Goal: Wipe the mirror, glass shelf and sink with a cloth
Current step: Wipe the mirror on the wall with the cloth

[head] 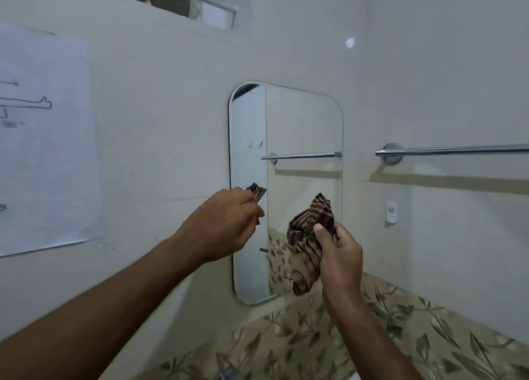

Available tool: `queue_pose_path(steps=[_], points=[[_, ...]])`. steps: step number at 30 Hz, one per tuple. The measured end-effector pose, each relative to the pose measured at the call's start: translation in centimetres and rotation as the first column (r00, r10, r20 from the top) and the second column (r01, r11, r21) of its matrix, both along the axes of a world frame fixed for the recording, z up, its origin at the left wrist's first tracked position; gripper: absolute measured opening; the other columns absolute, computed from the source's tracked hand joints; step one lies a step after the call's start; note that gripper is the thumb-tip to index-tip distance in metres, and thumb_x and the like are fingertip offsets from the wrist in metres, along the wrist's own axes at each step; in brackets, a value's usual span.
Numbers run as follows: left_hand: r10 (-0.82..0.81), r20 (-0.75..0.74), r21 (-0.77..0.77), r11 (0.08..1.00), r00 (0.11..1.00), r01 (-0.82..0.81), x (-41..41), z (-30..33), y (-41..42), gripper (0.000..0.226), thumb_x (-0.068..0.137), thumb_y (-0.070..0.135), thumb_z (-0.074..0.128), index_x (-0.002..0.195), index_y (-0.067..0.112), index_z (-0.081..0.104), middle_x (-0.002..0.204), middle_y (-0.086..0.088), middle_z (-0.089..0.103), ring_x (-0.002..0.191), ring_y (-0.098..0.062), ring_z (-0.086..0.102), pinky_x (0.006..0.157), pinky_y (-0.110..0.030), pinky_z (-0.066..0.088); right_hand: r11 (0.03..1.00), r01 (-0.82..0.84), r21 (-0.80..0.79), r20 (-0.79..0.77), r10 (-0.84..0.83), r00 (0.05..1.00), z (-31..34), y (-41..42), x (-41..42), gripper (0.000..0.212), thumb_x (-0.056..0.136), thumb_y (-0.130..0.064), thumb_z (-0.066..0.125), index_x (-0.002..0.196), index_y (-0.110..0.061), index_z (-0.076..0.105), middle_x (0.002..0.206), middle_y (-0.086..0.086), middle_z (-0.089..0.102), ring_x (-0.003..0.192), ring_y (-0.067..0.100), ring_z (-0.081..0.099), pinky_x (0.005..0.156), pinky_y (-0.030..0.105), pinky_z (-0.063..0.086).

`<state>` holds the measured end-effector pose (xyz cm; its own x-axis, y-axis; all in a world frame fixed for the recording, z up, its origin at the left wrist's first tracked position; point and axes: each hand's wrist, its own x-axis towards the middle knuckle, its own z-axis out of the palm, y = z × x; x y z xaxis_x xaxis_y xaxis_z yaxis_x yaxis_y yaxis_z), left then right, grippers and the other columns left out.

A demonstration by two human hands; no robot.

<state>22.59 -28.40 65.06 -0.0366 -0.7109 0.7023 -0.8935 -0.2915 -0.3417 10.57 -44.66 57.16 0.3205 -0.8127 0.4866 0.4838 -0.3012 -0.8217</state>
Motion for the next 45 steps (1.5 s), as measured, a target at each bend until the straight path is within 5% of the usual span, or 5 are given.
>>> queue_pose_path(steps=[10,24,28,35,45], points=[[0.118,0.192,-0.291,0.955,0.974,-0.058,6.0,5.6,-2.0,0.031,0.093,0.015,0.049,0.113,0.002,0.069,0.108,-0.014,0.066,0.100,-0.028,0.060,0.084,-0.039,0.050,0.896,0.184,-0.404,0.107,-0.154,0.982,5.2,-0.2,12.0,0.048,0.102,-0.043,0.036,0.148,-0.030,0.041,0.157,-0.001,0.037,0.144,0.008,0.030,0.115,0.032,0.035],[0.429,0.162,-0.371,0.861,0.889,-0.347,7.2,5.4,-4.3,0.078,0.105,0.053,0.011,0.154,-0.007,-0.001,0.164,-0.027,0.000,0.154,-0.035,0.001,0.123,-0.049,0.020,0.297,0.378,-0.877,0.236,-0.419,0.877,14.1,-1.3,17.8,0.055,0.106,-0.028,0.032,0.157,-0.017,0.014,0.166,-0.001,0.006,0.153,0.016,-0.003,0.123,0.047,0.011],[0.483,0.219,-0.388,0.840,0.848,-0.379,7.7,5.1,-4.5,0.074,0.106,0.051,0.007,0.154,-0.005,-0.002,0.164,-0.026,-0.001,0.154,-0.035,-0.001,0.122,-0.052,0.019,0.336,0.408,-0.849,0.265,-0.397,0.879,16.0,-4.6,18.0,0.055,0.105,-0.034,0.026,0.157,-0.021,0.015,0.166,-0.005,0.009,0.153,0.012,-0.001,0.124,0.044,0.007],[0.464,0.232,-0.437,0.835,0.855,-0.335,8.2,4.9,-4.9,0.073,0.106,0.050,0.003,0.155,-0.004,-0.003,0.164,-0.026,-0.003,0.154,-0.035,-0.002,0.122,-0.052,0.016,0.785,0.460,-0.414,0.043,-0.488,0.872,18.2,-14.8,17.4,0.055,0.106,-0.036,0.022,0.154,-0.011,0.022,0.163,0.008,0.020,0.152,0.018,0.010,0.124,0.041,0.008],[0.458,0.226,-0.423,0.841,0.860,-0.337,8.1,4.7,-4.7,0.061,0.095,0.010,0.003,0.152,-0.010,-0.004,0.161,-0.032,-0.004,0.153,-0.039,-0.005,0.124,-0.052,0.014,0.377,0.263,-0.888,0.230,-0.130,0.964,18.5,-1.8,17.4,0.050,0.106,-0.028,0.029,0.155,-0.017,0.024,0.164,-0.004,0.016,0.152,0.008,0.002,0.125,0.036,0.002]])
